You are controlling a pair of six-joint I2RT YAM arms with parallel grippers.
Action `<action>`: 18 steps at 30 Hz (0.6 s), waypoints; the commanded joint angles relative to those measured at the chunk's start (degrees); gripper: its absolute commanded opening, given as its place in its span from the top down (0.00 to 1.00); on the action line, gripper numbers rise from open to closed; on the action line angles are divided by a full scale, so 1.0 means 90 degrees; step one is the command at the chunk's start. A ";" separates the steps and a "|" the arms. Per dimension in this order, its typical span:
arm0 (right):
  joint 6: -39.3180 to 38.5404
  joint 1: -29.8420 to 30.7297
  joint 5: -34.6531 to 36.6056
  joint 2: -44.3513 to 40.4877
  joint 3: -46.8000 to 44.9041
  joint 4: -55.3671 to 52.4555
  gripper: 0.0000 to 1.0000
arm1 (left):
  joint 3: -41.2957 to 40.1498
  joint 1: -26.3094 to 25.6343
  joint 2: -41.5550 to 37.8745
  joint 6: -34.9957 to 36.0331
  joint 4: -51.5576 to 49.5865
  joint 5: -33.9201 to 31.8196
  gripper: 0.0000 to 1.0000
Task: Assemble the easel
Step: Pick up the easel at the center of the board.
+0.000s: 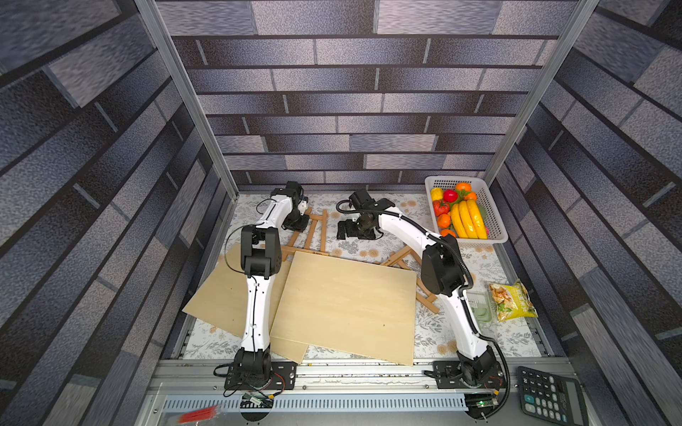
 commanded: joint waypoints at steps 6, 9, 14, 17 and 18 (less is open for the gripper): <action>0.0263 -0.0436 -0.1028 -0.0809 -0.0874 0.0973 0.02 | 0.0628 0.0112 -0.0748 -0.0844 0.0005 0.0500 1.00; 0.0475 -0.0675 -0.1376 -0.0888 -0.0865 0.1218 0.02 | 0.1094 0.0128 -0.1084 -0.1385 0.0336 0.0886 1.00; 0.0892 -0.1173 -0.2150 -0.0829 -0.0780 0.1592 0.02 | 0.2079 -0.0034 -0.1157 -0.1840 0.0190 0.1382 1.00; 0.1072 -0.1364 -0.2522 -0.0460 -0.0284 0.1316 0.03 | 0.2522 -0.0063 -0.1073 -0.2198 -0.0301 0.1830 1.00; 0.1156 -0.1396 -0.2576 -0.0332 -0.0134 0.1247 0.03 | 0.2770 -0.0124 -0.0963 -0.2126 -0.0643 0.1830 1.00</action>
